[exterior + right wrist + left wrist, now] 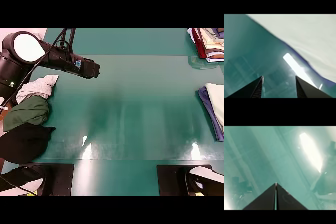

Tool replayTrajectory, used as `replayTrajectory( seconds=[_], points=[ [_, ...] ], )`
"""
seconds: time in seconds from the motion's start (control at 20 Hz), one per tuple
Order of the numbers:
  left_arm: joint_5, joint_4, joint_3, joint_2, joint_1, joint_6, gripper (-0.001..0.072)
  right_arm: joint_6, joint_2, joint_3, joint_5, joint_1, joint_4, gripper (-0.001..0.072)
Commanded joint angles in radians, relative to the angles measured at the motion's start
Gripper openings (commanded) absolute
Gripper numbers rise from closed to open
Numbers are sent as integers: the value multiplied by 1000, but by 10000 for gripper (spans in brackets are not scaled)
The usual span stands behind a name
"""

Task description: Fold the shirts.

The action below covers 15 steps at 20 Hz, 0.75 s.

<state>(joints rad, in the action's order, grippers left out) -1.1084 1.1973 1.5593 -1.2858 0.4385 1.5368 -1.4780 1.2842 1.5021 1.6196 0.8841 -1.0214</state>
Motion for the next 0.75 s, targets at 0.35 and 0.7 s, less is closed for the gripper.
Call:
replayTrajectory(
  seconds=[0.35, 0.7],
  points=[
    [94, -1, 0, 0, 0, 1, 28, 70, -68, -7, -23, -640, 77, 18],
    [152, -1, 0, 0, 0, 1, 29, 76, -68, -7, -7, -813, 77, 17]
  ],
)
